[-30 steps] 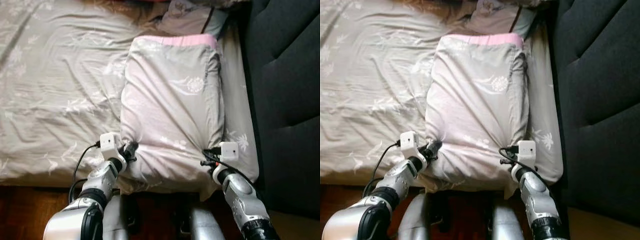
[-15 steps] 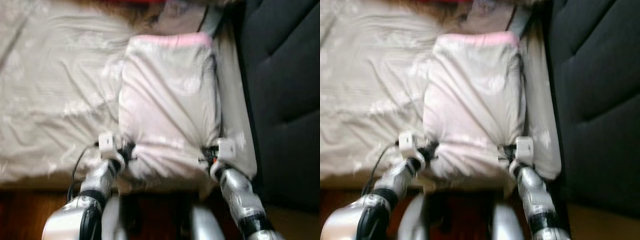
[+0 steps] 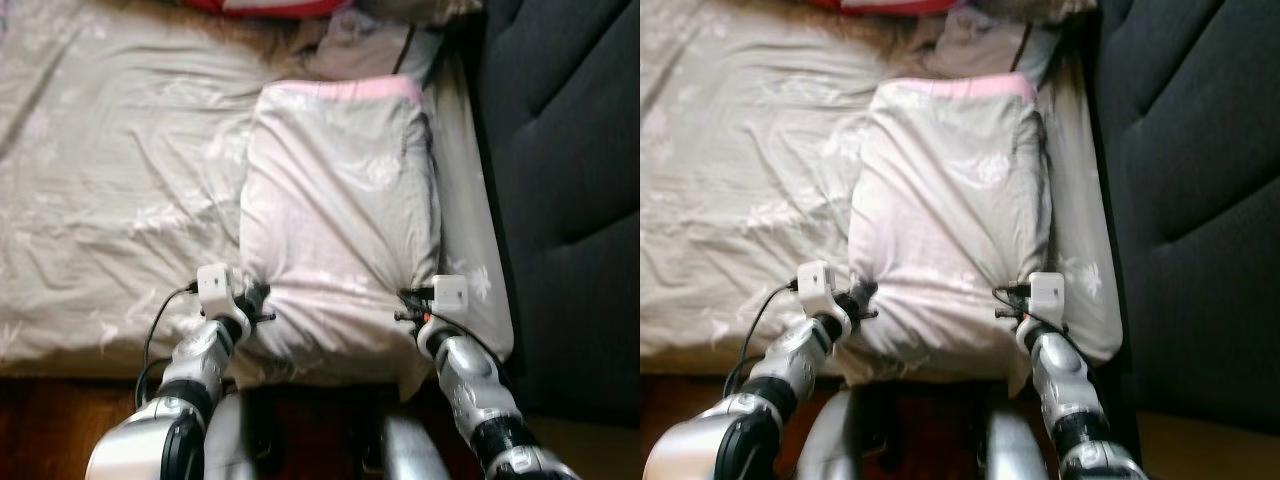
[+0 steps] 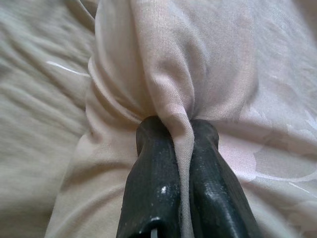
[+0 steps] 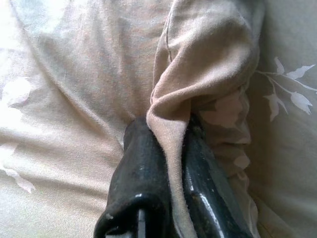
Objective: Clean up the room
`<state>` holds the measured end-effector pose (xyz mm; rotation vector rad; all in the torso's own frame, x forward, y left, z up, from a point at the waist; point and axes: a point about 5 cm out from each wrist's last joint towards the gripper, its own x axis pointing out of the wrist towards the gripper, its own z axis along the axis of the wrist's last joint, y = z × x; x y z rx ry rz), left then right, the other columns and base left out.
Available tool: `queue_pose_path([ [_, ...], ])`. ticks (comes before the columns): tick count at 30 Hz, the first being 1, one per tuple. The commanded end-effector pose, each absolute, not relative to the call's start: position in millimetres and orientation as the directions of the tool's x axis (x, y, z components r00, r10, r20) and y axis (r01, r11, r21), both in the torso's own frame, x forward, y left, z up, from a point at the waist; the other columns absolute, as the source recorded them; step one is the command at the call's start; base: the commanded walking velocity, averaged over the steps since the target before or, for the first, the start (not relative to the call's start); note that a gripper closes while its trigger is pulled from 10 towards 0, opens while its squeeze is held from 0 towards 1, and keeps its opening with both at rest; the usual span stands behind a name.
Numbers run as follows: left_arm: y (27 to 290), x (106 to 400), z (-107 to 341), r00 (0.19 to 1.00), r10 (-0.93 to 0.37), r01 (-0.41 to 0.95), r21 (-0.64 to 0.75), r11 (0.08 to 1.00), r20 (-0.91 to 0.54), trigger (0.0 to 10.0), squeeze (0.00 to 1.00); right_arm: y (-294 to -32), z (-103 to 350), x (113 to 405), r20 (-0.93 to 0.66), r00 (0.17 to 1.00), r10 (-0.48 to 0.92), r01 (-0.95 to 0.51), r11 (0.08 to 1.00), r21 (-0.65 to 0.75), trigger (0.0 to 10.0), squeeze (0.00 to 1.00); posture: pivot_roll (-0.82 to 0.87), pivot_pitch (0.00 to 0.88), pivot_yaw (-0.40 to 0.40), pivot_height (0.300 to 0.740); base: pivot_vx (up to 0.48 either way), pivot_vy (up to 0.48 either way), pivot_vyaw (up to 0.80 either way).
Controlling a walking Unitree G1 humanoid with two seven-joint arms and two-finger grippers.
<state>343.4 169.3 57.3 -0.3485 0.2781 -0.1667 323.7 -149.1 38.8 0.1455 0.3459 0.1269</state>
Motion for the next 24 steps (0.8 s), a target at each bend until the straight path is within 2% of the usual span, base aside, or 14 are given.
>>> queue_pose_path([
  [1, 180, 331, 41, 0.942, -0.164, 0.054, -0.350, 0.935, -0.293, 10.0, 0.00, -159, 18, 308, -0.399, 0.910, 0.111, -0.036, 0.981, 0.190, 10.0, 0.00, -0.14, 0.247, -0.040, 0.655, 0.000, 0.000, 0.00],
  [4, 182, 329, 39, 0.943, -0.150, 0.040, -0.347, 0.937, -0.298, 10.0, 0.00, -163, 20, 310, -0.379, 0.922, 0.085, -0.008, 0.980, 0.200, 10.0, 0.00, -0.14, 0.240, -0.040, 0.660, 0.000, 0.000, 0.00],
  [8, 173, 326, 36, 0.934, -0.187, 0.087, -0.315, 0.945, -0.304, 10.0, 0.00, -162, 21, 312, -0.372, 0.925, 0.076, 0.000, 0.980, 0.200, 10.0, 0.00, -0.13, 0.216, -0.038, 0.685, 0.000, 0.000, 0.00],
  [16, 176, 333, 44, 0.943, -0.172, 0.081, -0.305, 0.949, -0.285, 10.0, 0.00, -159, 23, 316, -0.366, 0.927, 0.082, -0.010, 0.981, 0.195, 10.0, 0.00, -0.13, 0.174, -0.039, 0.740, 0.000, 0.000, 0.00],
  [24, 179, 335, 47, 0.948, -0.158, 0.071, -0.298, 0.952, -0.276, 10.0, 0.00, -159, 22, 316, -0.370, 0.926, 0.074, -0.001, 0.981, 0.193, 10.0, 0.00, -0.12, 0.141, -0.038, 0.740, 0.000, 0.000, 0.00],
])
